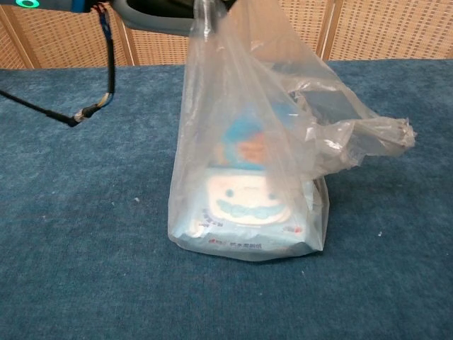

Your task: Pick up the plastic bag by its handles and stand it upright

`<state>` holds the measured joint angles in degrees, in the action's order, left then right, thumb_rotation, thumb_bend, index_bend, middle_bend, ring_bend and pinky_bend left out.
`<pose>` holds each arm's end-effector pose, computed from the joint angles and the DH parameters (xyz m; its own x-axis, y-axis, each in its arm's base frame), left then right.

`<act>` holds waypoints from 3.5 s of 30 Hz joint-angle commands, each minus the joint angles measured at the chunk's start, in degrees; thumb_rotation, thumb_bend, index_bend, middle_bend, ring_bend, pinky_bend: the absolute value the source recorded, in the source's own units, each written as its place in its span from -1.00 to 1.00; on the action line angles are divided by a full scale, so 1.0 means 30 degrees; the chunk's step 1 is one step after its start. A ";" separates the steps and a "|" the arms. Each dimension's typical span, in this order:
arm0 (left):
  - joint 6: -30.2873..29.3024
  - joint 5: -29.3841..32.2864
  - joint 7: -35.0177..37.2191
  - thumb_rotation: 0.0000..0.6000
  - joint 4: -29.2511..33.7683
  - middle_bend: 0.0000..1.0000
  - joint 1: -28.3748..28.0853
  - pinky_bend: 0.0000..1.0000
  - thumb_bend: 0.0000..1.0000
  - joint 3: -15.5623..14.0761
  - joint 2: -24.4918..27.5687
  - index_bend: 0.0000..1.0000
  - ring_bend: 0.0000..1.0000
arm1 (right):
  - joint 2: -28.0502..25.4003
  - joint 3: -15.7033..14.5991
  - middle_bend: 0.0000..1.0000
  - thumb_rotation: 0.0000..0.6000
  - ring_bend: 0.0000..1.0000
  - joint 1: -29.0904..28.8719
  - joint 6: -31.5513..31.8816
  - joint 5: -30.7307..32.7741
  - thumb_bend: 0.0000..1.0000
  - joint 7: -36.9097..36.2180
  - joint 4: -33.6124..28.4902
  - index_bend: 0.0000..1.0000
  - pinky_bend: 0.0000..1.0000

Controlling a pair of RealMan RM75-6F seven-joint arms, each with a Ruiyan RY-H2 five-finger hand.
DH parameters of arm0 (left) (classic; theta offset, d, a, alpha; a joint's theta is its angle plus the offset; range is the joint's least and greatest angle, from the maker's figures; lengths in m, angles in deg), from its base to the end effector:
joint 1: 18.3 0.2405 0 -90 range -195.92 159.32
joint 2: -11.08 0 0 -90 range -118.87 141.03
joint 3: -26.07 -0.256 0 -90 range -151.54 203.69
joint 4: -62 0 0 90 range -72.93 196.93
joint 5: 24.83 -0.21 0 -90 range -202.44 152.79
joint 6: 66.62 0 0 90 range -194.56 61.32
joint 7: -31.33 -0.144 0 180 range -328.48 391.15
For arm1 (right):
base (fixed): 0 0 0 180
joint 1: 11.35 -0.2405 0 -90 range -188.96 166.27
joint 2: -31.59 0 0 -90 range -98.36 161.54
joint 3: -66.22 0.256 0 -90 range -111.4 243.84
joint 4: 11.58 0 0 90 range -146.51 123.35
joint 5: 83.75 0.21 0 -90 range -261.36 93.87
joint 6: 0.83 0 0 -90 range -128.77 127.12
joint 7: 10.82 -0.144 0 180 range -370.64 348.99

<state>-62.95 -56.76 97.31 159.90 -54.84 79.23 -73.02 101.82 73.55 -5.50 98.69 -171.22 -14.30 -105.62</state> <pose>-0.0125 0.3535 0.0488 -0.8299 0.3359 -0.4454 -0.0279 0.7724 0.6345 -0.3060 -0.1340 0.1680 0.2342 0.2686 0.9344 -0.9708 0.1167 0.2098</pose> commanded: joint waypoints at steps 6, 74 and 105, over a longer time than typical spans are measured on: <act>0.2127 0.1386 -0.1300 -1.00 0.0434 0.64 0.2614 0.88 -0.34 0.2069 -0.1128 0.31 0.90 | -0.0106 -0.0026 -0.58 1.00 -0.74 -0.0258 -0.0471 0.0032 -0.74 -0.0126 -0.0059 -0.78 -0.78; 0.3744 0.3000 -0.8081 -1.00 0.0526 0.69 0.4294 0.88 -0.34 0.1218 -0.1852 0.32 0.91 | 0.5729 0.1533 -0.58 1.00 -0.75 -0.8794 -0.7130 -0.0475 -0.72 -0.4089 0.3594 -0.70 -0.77; 0.3878 0.3268 -0.8613 -1.00 0.0532 0.69 0.4286 0.88 -0.34 0.1330 -0.1979 0.32 0.91 | 0.5267 0.3293 -0.33 1.00 -0.52 -0.9443 -0.6308 0.1327 -0.42 -0.5303 0.1672 -0.34 -0.60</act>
<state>-51.35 -46.96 71.50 161.49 -41.98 83.19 -78.99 118.94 84.01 -33.73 80.77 -167.01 -30.66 -101.70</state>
